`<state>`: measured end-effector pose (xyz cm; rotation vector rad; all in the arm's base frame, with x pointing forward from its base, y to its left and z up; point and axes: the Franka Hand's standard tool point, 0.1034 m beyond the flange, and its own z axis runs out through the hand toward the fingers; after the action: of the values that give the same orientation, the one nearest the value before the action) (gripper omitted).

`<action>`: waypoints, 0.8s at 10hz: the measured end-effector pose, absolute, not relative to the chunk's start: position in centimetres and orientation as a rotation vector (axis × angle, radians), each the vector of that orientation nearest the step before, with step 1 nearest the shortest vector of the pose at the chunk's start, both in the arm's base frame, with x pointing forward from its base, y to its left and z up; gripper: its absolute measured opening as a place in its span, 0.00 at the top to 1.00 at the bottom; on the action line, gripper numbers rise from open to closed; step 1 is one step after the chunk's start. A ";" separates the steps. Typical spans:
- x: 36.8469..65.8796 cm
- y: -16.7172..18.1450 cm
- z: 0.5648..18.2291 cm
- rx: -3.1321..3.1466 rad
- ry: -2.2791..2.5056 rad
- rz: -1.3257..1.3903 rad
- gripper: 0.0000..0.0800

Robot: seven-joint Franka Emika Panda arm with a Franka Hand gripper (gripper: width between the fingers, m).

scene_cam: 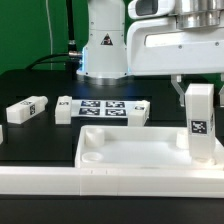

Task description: Assemble desk

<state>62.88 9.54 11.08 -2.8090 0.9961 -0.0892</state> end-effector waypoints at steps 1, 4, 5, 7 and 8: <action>62.7 10.0 11.1 -2.738 1.159 -0.070 0.64; 62.4 11.3 11.0 -2.533 1.518 -0.009 0.64; 62.4 11.6 10.9 -2.480 1.593 0.011 0.64; 62.4 11.9 10.9 -2.393 1.703 0.036 0.64; 62.4 12.0 10.9 -2.372 1.725 0.044 0.64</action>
Offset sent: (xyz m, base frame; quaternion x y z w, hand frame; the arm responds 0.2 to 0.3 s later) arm -0.0021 0.0197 -0.0105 0.0073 -0.0126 0.3052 0.9522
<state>62.39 12.00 10.92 -2.3725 1.7255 0.0438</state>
